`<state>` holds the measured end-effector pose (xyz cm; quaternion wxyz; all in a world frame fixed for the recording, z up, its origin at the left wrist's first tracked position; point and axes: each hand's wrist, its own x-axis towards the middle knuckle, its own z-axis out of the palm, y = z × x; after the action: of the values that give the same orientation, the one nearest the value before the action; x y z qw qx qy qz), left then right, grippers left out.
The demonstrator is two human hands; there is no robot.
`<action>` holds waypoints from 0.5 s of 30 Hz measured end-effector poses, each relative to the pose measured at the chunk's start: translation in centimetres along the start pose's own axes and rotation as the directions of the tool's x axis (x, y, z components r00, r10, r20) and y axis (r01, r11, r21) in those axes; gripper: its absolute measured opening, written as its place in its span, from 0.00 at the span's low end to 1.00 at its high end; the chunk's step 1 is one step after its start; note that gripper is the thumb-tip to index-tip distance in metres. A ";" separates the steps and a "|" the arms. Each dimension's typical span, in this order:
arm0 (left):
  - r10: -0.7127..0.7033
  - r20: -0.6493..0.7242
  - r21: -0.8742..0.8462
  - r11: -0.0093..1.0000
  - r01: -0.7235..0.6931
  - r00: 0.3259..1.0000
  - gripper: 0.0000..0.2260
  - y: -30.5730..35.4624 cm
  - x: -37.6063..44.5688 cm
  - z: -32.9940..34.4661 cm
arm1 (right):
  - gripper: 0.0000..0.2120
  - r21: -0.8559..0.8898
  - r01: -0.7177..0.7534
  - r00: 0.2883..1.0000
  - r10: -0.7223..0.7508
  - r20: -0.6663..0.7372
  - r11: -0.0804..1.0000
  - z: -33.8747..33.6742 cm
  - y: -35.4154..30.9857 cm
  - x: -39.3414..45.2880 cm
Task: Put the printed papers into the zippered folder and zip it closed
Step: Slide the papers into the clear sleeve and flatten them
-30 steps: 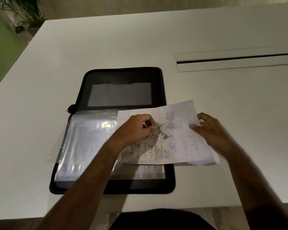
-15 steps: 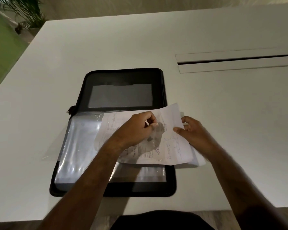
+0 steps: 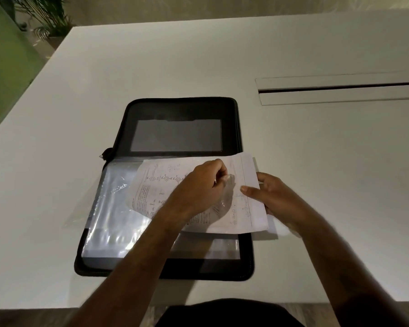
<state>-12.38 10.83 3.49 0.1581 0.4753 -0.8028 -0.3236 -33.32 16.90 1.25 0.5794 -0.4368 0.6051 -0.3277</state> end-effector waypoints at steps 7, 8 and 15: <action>-0.002 -0.022 0.012 1.000 0.002 1.000 0.03 -0.2 -0.5 -0.1 | 0.17 -0.057 0.022 1.000 -0.022 -0.006 0.998 -2.5 1.3 -0.5; -0.008 -0.020 0.013 1.000 0.008 1.000 0.03 -0.2 -0.5 -0.1 | 0.18 -0.029 0.028 1.000 -0.028 -0.001 0.999 -3.2 1.6 -0.6; -0.017 0.008 0.000 1.000 0.017 1.000 0.05 0.1 -0.5 -0.1 | 0.26 0.079 0.058 0.997 -0.053 -0.058 0.995 -8.7 3.7 -2.3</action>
<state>-12.18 11.29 3.63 0.1519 0.4806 -0.7995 -0.3267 -42.54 19.55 -0.13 0.5700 -0.4203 0.5950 -0.3801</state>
